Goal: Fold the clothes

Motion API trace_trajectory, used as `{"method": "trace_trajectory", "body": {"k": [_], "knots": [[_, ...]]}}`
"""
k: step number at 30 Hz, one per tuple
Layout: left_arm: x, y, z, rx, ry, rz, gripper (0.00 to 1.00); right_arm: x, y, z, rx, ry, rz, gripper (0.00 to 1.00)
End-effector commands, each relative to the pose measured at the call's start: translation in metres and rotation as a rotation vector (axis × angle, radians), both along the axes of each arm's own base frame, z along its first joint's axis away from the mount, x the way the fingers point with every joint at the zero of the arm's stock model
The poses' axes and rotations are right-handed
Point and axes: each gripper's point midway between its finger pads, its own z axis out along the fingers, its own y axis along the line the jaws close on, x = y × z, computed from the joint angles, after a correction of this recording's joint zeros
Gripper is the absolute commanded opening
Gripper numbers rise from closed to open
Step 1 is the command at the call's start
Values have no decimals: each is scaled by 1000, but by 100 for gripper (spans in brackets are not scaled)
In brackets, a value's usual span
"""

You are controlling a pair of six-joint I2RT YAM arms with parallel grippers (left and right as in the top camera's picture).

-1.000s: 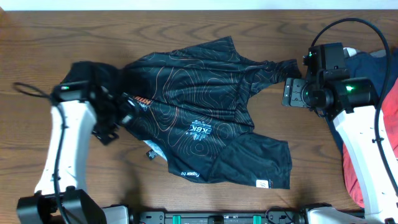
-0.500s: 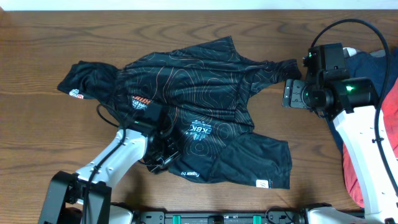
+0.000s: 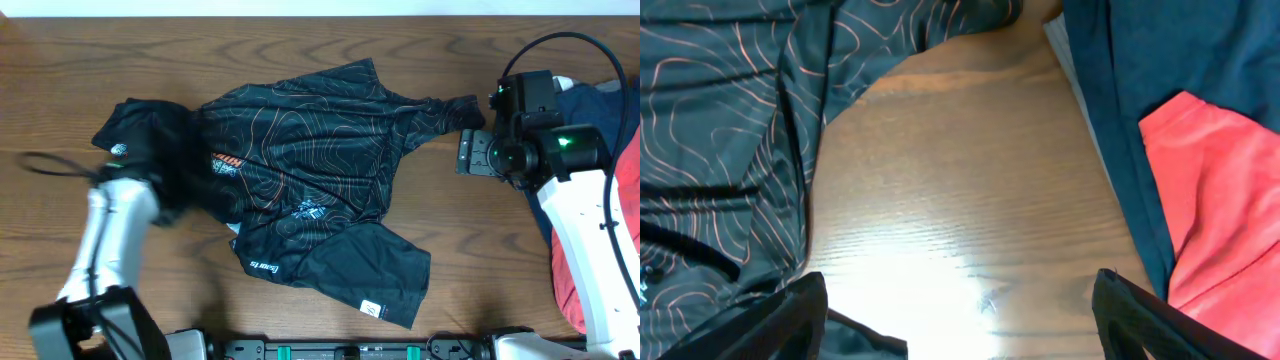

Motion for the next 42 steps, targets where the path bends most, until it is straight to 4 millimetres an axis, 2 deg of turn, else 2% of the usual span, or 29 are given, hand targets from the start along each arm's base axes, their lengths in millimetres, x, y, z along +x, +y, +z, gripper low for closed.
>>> {"method": "trace_trajectory", "body": {"k": [1, 3, 4, 5, 7, 10, 11, 12, 19, 24, 27, 32, 35, 38, 42], "knots": [[14, 49, 41, 89, -73, 31, 7, 1, -7, 4, -12, -12, -17, 84], [9, 59, 54, 81, -64, 65, 28, 1, -7, 3, -12, -10, -17, 84], [4, 55, 57, 39, -53, 66, 30, 1, -6, 3, -10, -9, -16, 84], [0, 44, 58, -23, -41, 54, 32, 1, -6, 2, -9, -7, -15, 84], [-14, 8, 55, -191, 6, -1, 40, 1, -6, 2, -9, -6, -16, 84], [-42, -43, 46, -344, 125, -117, 70, 1, -6, 1, -9, -5, -16, 84], [-51, -57, 41, -361, 170, -148, 88, 1, -6, 1, -9, -5, -16, 84], [-59, -70, 36, -373, 209, -178, 99, 1, -6, 1, -10, -3, -16, 84], [-104, -151, -10, -432, 391, -267, 98, -1, -6, -1, -11, 11, -16, 85], [-138, -193, -43, -423, 469, -274, 98, -1, -6, -2, -12, 13, -16, 85], [-152, -220, -54, -434, 473, -314, 98, -1, -6, -2, -12, 13, -16, 85], [-164, -255, -65, -406, 433, -365, 99, -2, -6, -2, -12, 14, -16, 85], [-166, -262, -72, -361, 402, -333, 98, -3, -7, -2, -13, 21, -15, 86], [-165, -259, -77, -295, 375, -298, 98, -5, -7, -3, -14, 28, -15, 85], [-149, -243, -84, -167, 281, -276, 94, -5, -7, -3, -15, 31, -15, 86]]}}
